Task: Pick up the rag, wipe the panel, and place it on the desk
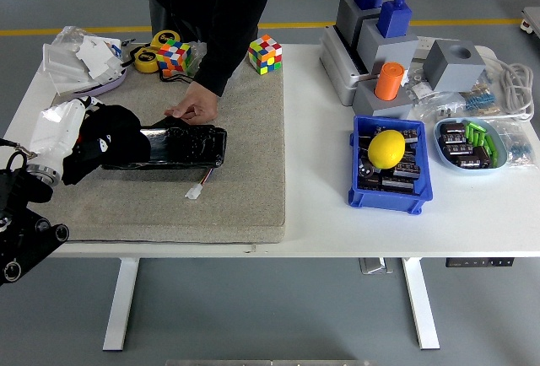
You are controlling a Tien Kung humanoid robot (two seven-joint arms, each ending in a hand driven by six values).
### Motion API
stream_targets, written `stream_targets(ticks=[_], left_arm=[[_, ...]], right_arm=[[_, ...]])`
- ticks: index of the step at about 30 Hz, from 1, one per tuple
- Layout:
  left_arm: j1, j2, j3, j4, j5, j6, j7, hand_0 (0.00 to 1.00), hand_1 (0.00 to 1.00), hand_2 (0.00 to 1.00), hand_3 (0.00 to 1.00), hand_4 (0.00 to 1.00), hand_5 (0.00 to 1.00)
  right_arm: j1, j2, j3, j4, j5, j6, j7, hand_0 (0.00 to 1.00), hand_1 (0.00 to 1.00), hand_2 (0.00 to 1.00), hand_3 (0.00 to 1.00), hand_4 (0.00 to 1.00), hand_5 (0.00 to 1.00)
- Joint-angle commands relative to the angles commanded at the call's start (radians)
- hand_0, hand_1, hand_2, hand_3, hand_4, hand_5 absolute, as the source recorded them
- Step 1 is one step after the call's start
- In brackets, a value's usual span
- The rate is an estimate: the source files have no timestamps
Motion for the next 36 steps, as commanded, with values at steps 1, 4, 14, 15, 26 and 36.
stream_targets(ticks=[1,4,14,15,26,36], left_arm=[[0.0,0.001,-0.001,0.0,-0.002,0.0,-0.001,0.149,0.065,0.527,0.634,0.647,0.002],[-0.001,0.002,0.001,-0.002,-0.002,0.0,0.0,0.149,0.065,0.527,0.634,0.647,0.002],[-0.016,-0.03,0.057,-0.045,0.008,0.0,0.007,0.15,0.066,0.527,0.634,0.648,0.002],[-0.019,-0.033,0.063,-0.05,0.008,0.0,0.008,0.15,0.066,0.527,0.634,0.648,0.002],[-0.051,-0.069,0.141,-0.078,0.004,0.0,0.018,0.15,0.065,0.53,0.634,0.649,0.002],[-0.074,-0.091,0.21,-0.126,0.018,0.0,0.032,0.15,0.066,0.53,0.634,0.649,0.002]], right_arm=[[0.0,0.0,0.001,0.0,0.0,0.0,0.0,0.747,0.687,0.699,0.618,0.989,0.585],[0.0,-0.001,0.003,-0.002,0.0,0.0,0.0,0.747,0.687,0.699,0.618,0.989,0.585],[0.003,0.001,-0.001,-0.002,0.001,0.001,0.002,0.747,0.687,0.699,0.62,0.993,0.589],[0.003,0.0,-0.001,-0.002,0.001,0.002,0.002,0.747,0.687,0.699,0.62,0.993,0.589],[0.004,-0.001,-0.004,-0.004,0.003,0.005,0.001,0.748,0.687,0.699,0.619,0.994,0.59],[0.007,-0.005,-0.011,-0.004,0.006,0.007,0.0,0.747,0.687,0.699,0.62,0.994,0.591]])
